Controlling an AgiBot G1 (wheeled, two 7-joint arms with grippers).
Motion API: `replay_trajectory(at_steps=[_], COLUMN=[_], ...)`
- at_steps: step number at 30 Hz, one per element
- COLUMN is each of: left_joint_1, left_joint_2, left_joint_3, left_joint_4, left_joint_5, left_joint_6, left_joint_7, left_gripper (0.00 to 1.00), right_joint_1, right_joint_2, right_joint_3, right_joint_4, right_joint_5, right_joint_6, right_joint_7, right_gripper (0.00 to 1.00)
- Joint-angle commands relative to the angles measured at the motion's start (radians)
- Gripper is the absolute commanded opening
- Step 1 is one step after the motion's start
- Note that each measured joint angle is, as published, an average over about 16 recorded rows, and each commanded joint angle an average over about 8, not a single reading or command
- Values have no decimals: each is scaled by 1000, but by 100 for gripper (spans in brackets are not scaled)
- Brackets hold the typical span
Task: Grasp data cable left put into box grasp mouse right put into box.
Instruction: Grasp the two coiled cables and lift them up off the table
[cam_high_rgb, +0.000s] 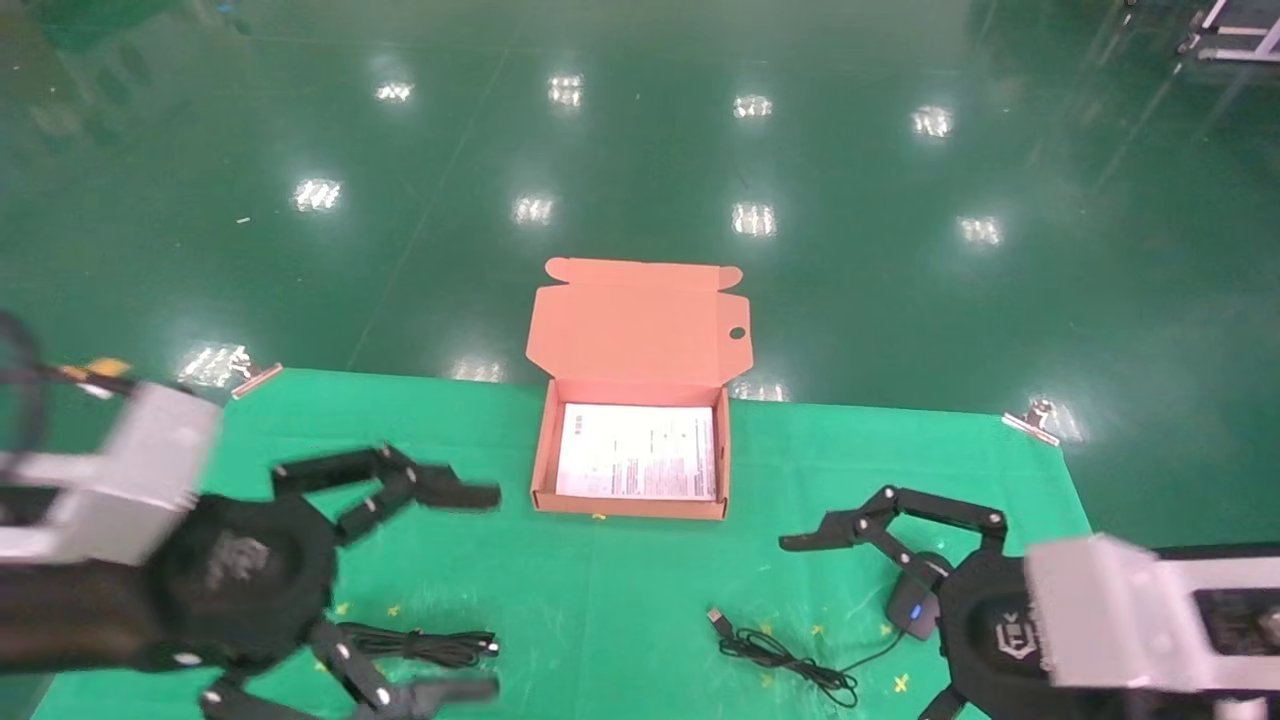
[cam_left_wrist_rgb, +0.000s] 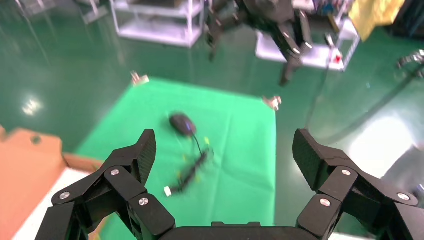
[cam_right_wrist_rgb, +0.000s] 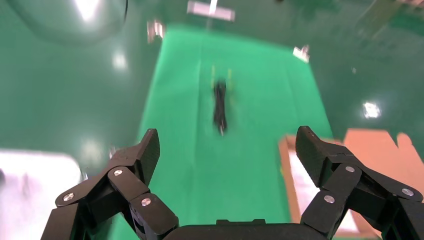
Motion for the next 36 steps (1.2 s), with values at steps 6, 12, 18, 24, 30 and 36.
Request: replay_trajectory(at_steps=[6, 12, 18, 24, 30, 36], left_joint_1=[-150, -270, -293, -234, -183, -168], left_joint_2=[29, 68, 108, 141, 183, 249], left_joint_3=[172, 342, 437, 479, 499, 506], left_joint_4=[-23, -43, -48, -54, 19, 174], left_joint_5=[232, 456, 601, 715, 785, 814], left_joint_6=[23, 15, -31, -129, -220, -289], left_joint_7=[-34, -31, -47, -52, -69, -56], left_gripper=[100, 100, 100, 100, 100, 100], right_joint_1=[154, 222, 239, 222, 170, 115], right_joint_2=[-44, -104, -147, -194, -245, -302], right_joint_3=[-165, -309, -397, -461, -511, -539], right_joint_4=[18, 19, 14, 11, 11, 6], right_joint_5=[-253, -390, -466, -608, -807, -938], right_joint_6=[-14, -5, 18, 76, 181, 249], right_joint_7=[-117, -205, -219, -159, -26, 125], right_gripper=[100, 100, 100, 100, 100, 100])
